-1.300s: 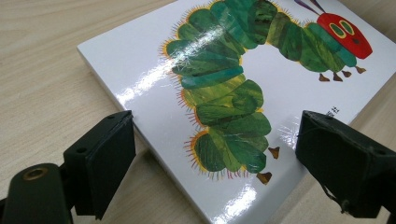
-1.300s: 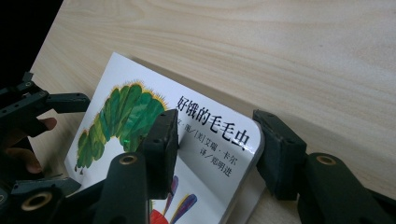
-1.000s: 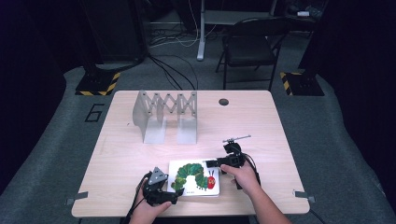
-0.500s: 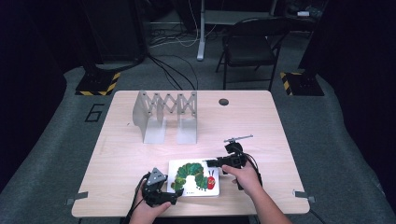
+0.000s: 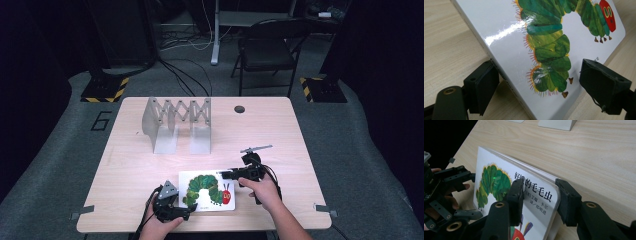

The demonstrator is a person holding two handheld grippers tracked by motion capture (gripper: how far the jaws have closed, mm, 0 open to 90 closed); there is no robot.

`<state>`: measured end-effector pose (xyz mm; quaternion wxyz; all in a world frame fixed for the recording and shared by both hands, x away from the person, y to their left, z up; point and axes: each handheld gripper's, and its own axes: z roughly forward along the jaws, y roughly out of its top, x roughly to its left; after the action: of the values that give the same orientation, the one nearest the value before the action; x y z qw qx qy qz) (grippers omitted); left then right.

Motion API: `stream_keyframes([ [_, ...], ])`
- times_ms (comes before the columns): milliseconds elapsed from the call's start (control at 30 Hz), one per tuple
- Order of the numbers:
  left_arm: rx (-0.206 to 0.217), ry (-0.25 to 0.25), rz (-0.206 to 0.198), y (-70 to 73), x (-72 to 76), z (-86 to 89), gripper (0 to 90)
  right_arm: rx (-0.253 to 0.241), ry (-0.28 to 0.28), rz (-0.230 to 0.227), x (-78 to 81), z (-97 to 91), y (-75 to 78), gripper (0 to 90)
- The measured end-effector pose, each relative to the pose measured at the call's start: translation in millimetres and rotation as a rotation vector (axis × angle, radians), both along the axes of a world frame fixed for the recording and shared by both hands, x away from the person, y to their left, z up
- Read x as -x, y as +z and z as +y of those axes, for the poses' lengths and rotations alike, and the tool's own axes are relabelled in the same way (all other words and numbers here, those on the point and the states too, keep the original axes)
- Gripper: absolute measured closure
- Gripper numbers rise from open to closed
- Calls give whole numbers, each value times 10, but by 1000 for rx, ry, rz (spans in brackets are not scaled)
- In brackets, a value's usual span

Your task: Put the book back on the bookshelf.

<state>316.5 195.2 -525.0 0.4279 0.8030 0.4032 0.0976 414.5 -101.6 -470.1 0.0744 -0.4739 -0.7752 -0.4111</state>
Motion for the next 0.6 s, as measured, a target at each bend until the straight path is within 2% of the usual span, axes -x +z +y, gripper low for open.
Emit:
stream_keyframes([
  [233, 8, -16, 0, -8, -19, 18, 173, 3, 0, -1, 1, 3, -2, 594],
  [267, 19, -12, 13, -9, -14, 13, 175, 5, 0, -4, 0, 2, -3, 594],
  [300, 7, -20, 8, -5, -26, 25, 176, 7, 1, -5, -1, 3, -4, 593],
  [433, 23, -8, 15, -7, -23, 17, 179, 9, -2, -4, -1, 8, -6, 590],
  [500, 19, -15, 34, 10, -25, 24, 183, 10, -3, -4, 0, 10, -5, 589],
  [533, 12, -15, 22, 16, -31, 31, 188, 9, -4, -5, 0, 11, -2, 589],
  [600, 18, -8, 29, 26, -27, 35, 203, 7, -3, -6, 3, 14, 6, 590],
])
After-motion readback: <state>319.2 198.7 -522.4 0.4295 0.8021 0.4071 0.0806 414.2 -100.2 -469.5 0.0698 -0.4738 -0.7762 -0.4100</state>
